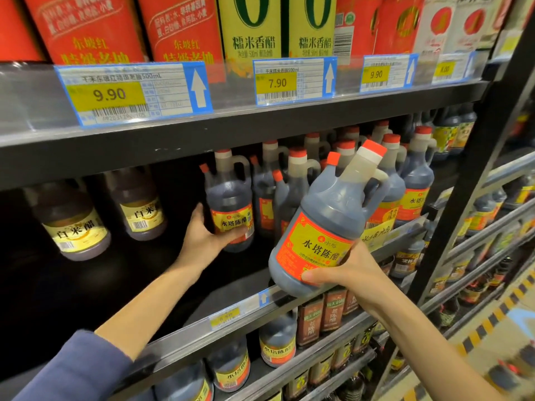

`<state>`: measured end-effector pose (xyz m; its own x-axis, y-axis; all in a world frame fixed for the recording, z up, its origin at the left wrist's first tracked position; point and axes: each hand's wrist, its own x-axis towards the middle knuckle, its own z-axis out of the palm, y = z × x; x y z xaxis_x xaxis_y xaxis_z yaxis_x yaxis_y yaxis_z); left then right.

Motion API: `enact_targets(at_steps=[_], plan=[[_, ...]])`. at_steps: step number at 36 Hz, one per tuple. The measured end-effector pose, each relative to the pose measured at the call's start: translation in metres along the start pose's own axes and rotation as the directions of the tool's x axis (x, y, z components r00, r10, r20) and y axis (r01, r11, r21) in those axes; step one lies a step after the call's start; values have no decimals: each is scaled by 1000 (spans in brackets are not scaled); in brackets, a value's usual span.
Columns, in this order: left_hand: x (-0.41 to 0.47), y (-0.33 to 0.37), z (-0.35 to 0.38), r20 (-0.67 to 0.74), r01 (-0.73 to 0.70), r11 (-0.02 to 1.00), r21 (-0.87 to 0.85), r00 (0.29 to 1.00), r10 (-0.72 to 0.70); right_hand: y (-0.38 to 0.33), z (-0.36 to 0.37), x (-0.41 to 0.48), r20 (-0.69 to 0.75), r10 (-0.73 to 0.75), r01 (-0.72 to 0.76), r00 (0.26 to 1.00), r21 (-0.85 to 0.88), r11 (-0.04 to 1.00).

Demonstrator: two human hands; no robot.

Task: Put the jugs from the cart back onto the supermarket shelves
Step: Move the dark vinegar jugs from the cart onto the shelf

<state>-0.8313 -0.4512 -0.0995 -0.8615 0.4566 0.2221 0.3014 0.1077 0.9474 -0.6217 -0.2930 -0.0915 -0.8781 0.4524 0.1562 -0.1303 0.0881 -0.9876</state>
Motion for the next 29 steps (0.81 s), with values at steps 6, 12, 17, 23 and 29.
enact_targets(at_steps=[6,12,17,23,29], plan=[[-64,35,18,79,-265,964,-38,960,267,-1,0,1,23,-44,45,999,-46,998],[-60,60,41,497,-251,961,115,852,164,0,3,-1,62,-119,126,991,-109,986],[-57,66,42,538,-281,951,132,826,169,1,5,-4,49,-161,166,986,-144,976],[-65,69,30,518,-315,936,158,833,193,2,11,-1,77,-202,213,976,-196,957],[-65,79,10,455,-330,932,154,860,229,-10,26,14,105,-241,260,965,-250,932]])
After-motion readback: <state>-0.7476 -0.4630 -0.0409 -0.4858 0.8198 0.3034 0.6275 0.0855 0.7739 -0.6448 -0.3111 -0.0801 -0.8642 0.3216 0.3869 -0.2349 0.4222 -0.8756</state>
